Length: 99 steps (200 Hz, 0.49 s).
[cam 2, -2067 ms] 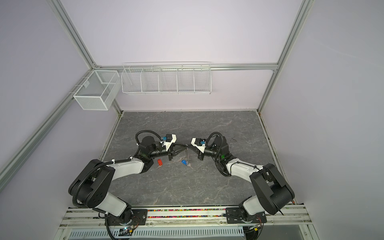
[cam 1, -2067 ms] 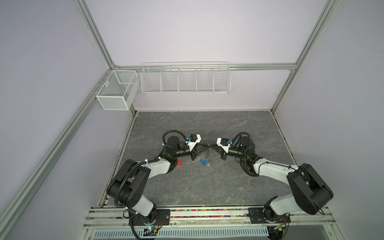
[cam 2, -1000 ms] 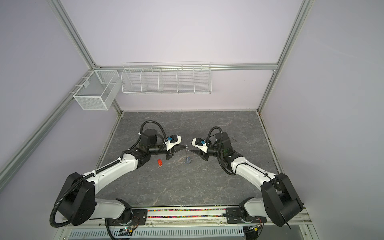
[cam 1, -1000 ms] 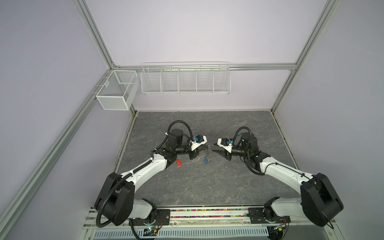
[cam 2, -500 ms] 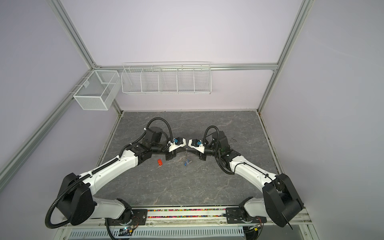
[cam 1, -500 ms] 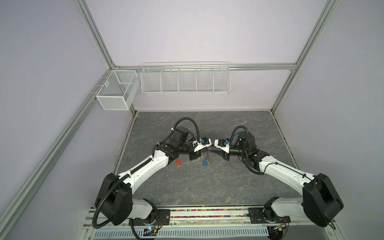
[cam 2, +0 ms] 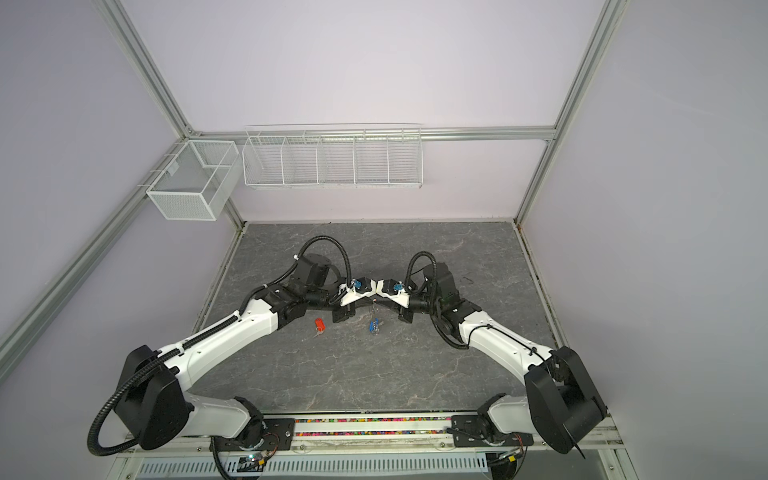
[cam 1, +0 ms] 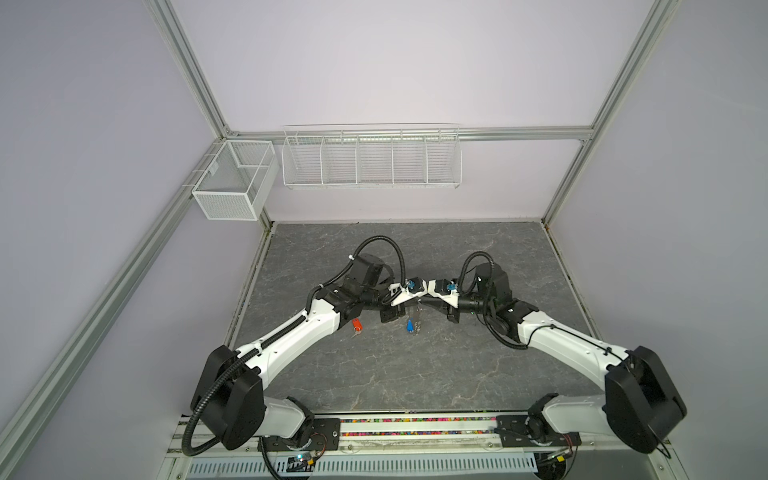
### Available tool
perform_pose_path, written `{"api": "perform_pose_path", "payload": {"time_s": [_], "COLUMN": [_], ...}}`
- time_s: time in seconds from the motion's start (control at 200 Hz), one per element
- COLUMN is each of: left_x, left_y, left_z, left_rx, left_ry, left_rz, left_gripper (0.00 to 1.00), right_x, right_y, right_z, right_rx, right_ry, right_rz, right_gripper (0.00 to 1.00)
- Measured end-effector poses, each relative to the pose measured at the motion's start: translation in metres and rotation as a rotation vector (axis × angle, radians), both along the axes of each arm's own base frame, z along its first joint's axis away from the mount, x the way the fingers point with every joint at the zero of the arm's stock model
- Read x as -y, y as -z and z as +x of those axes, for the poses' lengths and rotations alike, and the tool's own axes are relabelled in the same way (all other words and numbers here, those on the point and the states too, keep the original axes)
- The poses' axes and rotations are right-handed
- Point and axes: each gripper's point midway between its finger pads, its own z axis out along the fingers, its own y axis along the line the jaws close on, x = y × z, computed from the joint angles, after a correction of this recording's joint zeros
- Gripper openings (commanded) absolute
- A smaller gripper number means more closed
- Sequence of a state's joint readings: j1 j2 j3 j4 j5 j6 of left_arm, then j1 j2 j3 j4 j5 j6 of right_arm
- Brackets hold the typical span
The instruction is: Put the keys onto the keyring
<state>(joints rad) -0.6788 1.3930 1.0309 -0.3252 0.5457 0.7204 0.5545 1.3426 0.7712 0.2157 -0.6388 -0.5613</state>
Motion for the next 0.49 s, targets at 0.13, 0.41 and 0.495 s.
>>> {"api": "perform_pose_path", "payload": {"time_s": [0.13,0.41,0.495], "left_x": [-0.0008,-0.0025,-0.0029], "left_y": [0.0017,0.0026,0.0033], "left_z": [0.0002,0.0029,0.0024], "left_rx": [-0.002,0.003,0.000], "left_ry": [-0.005,-0.020,-0.020], "left_rz": [0.008,0.018,0.020], "left_gripper": [0.00,0.00,0.00], "right_x": [-0.0004,-0.0018,-0.0027], "right_y": [0.0028,0.0057,0.0053], "right_z": [-0.0008,-0.0027,-0.0024], "right_rx": [-0.018,-0.040,-0.044], "right_ry": [-0.003,-0.008,-0.010], "right_rz": [-0.003,-0.004,0.002], "right_gripper": [0.11,0.12,0.13]}}
